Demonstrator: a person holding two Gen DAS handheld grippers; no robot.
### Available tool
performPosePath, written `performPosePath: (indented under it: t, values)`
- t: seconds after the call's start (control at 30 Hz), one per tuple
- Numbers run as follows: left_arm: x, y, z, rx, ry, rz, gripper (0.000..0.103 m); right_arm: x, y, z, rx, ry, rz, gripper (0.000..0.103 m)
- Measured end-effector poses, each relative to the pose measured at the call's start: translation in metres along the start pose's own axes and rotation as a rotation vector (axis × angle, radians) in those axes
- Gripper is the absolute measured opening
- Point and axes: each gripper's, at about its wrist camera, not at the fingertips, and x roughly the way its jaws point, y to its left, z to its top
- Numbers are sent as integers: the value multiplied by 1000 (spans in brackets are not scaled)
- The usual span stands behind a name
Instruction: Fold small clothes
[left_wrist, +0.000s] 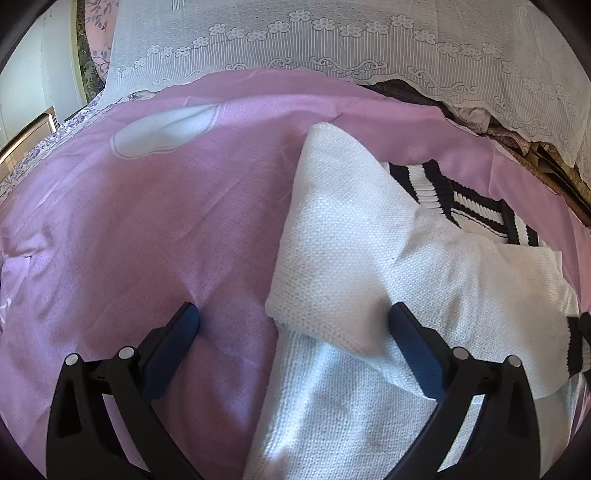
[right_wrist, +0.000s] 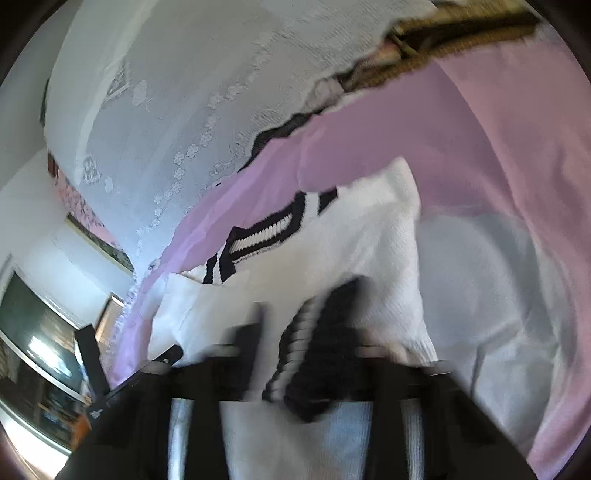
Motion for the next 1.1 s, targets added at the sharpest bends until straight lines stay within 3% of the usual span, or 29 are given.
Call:
performPosePath:
  t: [0.13,0.23,0.33,0.4,0.47,0.53,0.6,0.73,0.83,0.97,1.07,1.1]
  values:
    - [-3,0,0,-1,-10,-1,99,-11,30,25,-153,-116,-26,10]
    - [-7,-4,0,18,-29,-19,99,-9,32,45,-185,-133,-32,10]
    - [-6,-9,0,42,-19,-22,99,8,2,46,-121,-70,-69,10]
    - [-3,-12,0,52,-5,-8,99,29,-28,39,-24,36,-80,10]
    - [-2,-13,1,56,-1,-2,99,34,-50,39,99,71,-4,10]
    - [-2,-12,1,53,0,-6,99,31,-50,41,103,76,8,12]
    - [-4,-8,2,43,2,-11,99,25,-43,38,73,56,-30,16]
    - [-16,15,10,-50,-56,38,99,-10,-12,40,-69,-123,-217,28]
    - [-16,35,18,-125,-50,23,99,-26,3,42,-122,-192,-190,28]
    - [-9,45,20,-176,-12,-12,99,-10,19,37,-183,-100,-118,35]
    - [-9,38,21,-136,-29,23,99,22,7,28,-199,41,-216,39]
    - [-8,35,21,-124,-28,30,99,29,-2,27,-174,67,-196,39]
